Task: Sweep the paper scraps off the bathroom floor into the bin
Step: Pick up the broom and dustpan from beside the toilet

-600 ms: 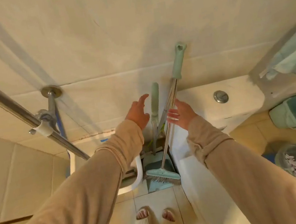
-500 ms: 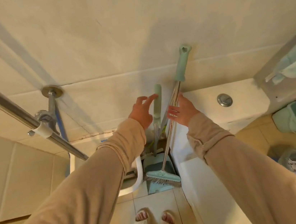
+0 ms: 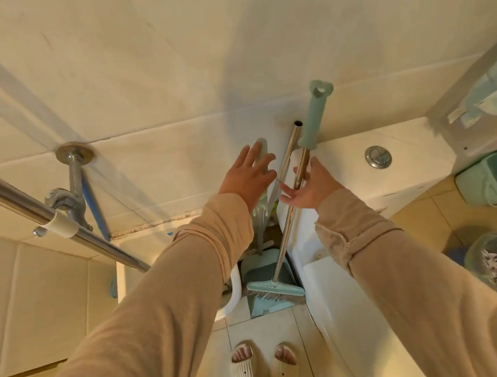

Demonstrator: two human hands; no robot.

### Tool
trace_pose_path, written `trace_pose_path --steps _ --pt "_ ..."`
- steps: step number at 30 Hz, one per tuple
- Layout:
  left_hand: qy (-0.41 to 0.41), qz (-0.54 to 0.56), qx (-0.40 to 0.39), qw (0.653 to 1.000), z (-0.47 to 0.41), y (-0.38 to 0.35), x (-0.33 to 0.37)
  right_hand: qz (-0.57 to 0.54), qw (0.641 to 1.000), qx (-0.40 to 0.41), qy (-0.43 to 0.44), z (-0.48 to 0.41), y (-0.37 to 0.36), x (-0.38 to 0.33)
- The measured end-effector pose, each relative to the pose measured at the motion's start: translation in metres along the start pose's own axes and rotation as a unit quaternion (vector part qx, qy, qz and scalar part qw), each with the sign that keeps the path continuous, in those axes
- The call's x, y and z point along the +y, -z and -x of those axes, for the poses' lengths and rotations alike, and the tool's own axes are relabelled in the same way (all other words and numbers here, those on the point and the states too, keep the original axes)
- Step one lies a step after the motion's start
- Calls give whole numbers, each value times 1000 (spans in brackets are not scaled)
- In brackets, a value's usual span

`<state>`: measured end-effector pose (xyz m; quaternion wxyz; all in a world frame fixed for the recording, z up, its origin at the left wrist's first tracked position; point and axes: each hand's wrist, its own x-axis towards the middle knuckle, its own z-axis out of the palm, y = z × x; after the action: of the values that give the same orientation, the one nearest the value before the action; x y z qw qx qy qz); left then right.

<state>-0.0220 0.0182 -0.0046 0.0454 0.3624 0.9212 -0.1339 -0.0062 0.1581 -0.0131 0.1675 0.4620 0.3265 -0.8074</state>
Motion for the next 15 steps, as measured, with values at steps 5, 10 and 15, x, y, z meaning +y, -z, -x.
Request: trace_pose_path --steps 5,10,15 --pt "-121 -154 -17 980 18 28 18 -127 988 39 -76 31 29 45" --pt "-189 -243 -106 946 32 37 40 -318 941 40 -108 60 55 85" --pt "-277 -310 -177 892 65 42 84 -337 933 55 -113 86 88 122"
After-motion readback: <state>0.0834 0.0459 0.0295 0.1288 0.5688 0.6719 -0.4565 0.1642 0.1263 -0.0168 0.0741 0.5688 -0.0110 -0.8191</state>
